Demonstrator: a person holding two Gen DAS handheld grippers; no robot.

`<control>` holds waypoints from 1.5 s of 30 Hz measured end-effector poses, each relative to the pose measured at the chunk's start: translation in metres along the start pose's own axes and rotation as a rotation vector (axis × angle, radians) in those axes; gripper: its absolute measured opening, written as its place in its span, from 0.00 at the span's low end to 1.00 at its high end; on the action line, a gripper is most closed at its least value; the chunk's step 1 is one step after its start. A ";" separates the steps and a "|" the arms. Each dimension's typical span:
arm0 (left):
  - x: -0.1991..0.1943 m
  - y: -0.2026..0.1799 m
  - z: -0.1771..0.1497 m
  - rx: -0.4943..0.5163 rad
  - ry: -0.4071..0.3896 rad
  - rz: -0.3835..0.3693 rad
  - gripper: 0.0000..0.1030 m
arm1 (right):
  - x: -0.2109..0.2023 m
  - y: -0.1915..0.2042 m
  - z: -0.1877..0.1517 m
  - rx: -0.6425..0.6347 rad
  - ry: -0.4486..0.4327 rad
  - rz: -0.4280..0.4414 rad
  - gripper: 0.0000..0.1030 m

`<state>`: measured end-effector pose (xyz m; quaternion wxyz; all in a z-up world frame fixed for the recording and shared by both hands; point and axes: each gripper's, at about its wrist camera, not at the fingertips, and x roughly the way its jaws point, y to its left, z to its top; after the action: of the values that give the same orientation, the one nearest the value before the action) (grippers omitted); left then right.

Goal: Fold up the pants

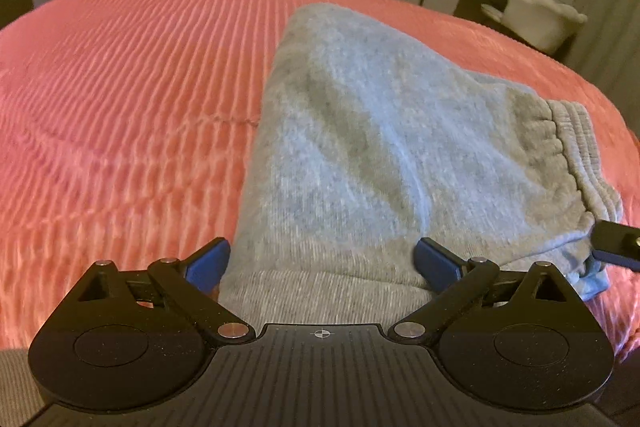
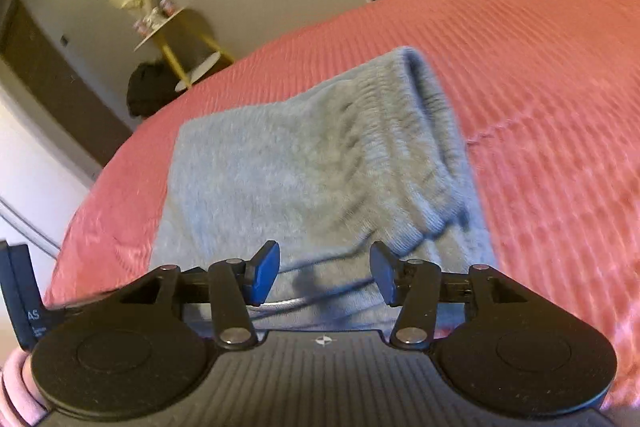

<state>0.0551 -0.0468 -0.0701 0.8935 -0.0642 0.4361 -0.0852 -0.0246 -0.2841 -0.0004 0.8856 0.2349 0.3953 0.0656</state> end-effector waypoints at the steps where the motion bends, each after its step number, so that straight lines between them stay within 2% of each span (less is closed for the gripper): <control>1: 0.000 0.001 0.001 -0.027 0.009 -0.006 0.99 | -0.003 -0.003 -0.001 0.016 0.001 -0.008 0.58; 2: 0.001 0.007 0.000 -0.069 0.028 -0.021 0.99 | -0.005 -0.005 -0.001 0.030 -0.002 -0.039 0.66; 5: 0.006 0.028 -0.003 -0.242 0.085 -0.103 0.99 | -0.012 -0.024 0.001 0.164 -0.018 0.022 0.66; 7: 0.006 0.036 -0.005 -0.285 0.084 -0.119 0.99 | -0.012 -0.040 0.000 0.276 -0.029 0.075 0.67; 9: 0.005 0.037 -0.006 -0.286 0.077 -0.117 0.99 | -0.006 -0.053 0.000 0.368 -0.041 0.116 0.65; 10: 0.005 0.036 -0.007 -0.274 0.070 -0.110 0.99 | -0.004 -0.058 -0.001 0.405 -0.059 0.135 0.62; 11: 0.004 0.034 -0.008 -0.263 0.061 -0.103 0.99 | -0.003 -0.063 0.000 0.433 -0.080 0.140 0.56; 12: 0.003 0.033 -0.009 -0.253 0.055 -0.097 0.99 | 0.002 -0.067 0.000 0.471 -0.081 0.131 0.47; 13: 0.003 0.032 -0.010 -0.248 0.051 -0.094 0.99 | 0.009 -0.071 0.002 0.503 -0.076 0.127 0.42; 14: 0.004 0.032 -0.007 -0.248 0.049 -0.094 0.99 | 0.014 -0.074 0.002 0.526 -0.082 0.124 0.31; 19: 0.000 0.029 -0.003 -0.249 0.033 -0.102 0.97 | 0.022 -0.072 0.002 0.536 -0.096 0.104 0.24; 22: -0.012 0.029 -0.004 -0.247 -0.035 -0.091 0.95 | 0.010 -0.064 0.003 0.548 -0.161 0.165 0.21; 24: -0.020 0.033 -0.004 -0.260 -0.086 -0.054 0.94 | 0.003 -0.065 0.000 0.540 -0.182 0.184 0.21; 26: -0.021 0.038 -0.002 -0.280 -0.094 -0.020 0.91 | 0.009 -0.063 0.002 0.441 -0.123 0.057 0.23; 27: -0.021 0.041 -0.002 -0.300 -0.091 -0.001 0.88 | 0.016 -0.064 0.002 0.429 -0.083 0.021 0.22; 28: -0.022 0.045 0.000 -0.320 -0.091 0.001 0.87 | 0.019 -0.064 0.004 0.439 -0.065 0.024 0.22; 31: -0.026 0.057 0.005 -0.368 -0.105 -0.060 0.88 | 0.015 -0.057 0.019 0.362 -0.063 0.021 0.35; 33: -0.025 0.058 0.013 -0.340 -0.102 -0.118 0.88 | 0.011 -0.053 0.027 0.268 -0.100 -0.017 0.84; 34: -0.023 0.058 0.018 -0.320 -0.100 -0.140 0.88 | 0.009 -0.052 0.031 0.231 -0.115 -0.037 0.91; 36: -0.013 0.052 0.028 -0.268 -0.081 -0.189 0.91 | 0.012 -0.055 0.042 0.172 -0.111 -0.027 0.92; 38: 0.003 0.047 0.040 -0.224 -0.037 -0.243 0.91 | 0.025 -0.061 0.054 0.124 -0.042 0.034 0.92; 41: 0.024 0.041 0.052 -0.156 -0.017 -0.257 0.92 | 0.053 -0.071 0.063 0.100 0.055 0.072 0.92; 43: 0.041 0.044 0.058 -0.149 0.028 -0.271 0.92 | 0.070 -0.079 0.071 0.108 0.091 0.077 0.92; 45: 0.053 0.047 0.064 -0.141 0.037 -0.307 0.94 | 0.082 -0.089 0.078 0.109 0.102 0.090 0.90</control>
<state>0.1420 -0.0093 -0.0808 0.8553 -0.1909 0.4423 -0.1910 0.0815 -0.3657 -0.0519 0.8463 0.2966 0.4320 0.0957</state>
